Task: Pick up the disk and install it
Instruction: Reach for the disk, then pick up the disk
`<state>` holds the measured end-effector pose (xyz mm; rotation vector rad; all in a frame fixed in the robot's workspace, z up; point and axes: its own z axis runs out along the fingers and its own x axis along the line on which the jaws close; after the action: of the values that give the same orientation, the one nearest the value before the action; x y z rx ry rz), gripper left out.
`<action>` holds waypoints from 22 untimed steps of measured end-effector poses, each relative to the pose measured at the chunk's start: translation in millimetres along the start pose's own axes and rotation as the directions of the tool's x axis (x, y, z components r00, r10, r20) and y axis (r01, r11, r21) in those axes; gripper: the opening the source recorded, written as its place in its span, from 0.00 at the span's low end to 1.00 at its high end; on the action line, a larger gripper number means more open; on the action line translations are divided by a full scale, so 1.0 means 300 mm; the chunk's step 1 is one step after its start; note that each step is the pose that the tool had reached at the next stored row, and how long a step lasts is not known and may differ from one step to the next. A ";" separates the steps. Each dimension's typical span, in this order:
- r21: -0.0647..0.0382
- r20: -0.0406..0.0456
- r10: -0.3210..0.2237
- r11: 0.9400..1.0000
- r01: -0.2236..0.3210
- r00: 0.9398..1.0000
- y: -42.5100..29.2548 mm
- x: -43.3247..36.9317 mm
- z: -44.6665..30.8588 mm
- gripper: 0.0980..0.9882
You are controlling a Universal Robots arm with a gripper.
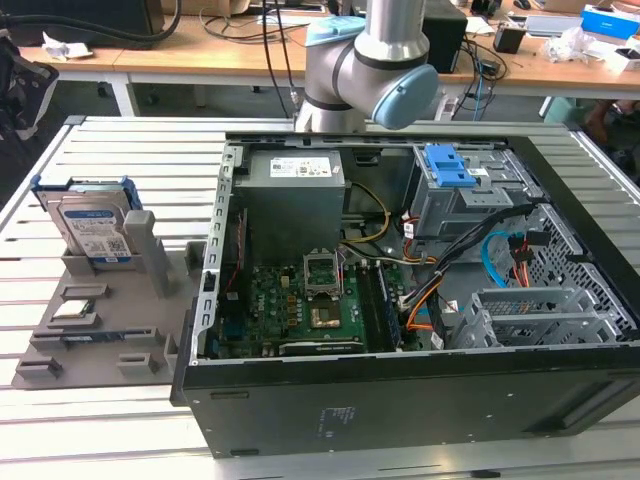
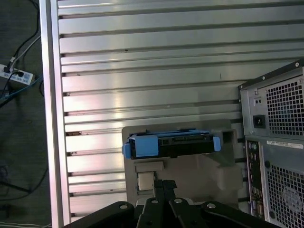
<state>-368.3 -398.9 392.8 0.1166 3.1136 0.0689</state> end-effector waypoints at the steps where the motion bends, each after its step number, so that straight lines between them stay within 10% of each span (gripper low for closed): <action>1: 0.000 0.000 0.000 1.000 0.000 1.000 0.000 0.004 0.000 0.01; 22: -0.001 -0.002 -0.037 0.999 0.037 0.999 -0.001 0.022 -0.001 0.01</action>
<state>-374.9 -398.8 392.8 0.0584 3.1162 0.0695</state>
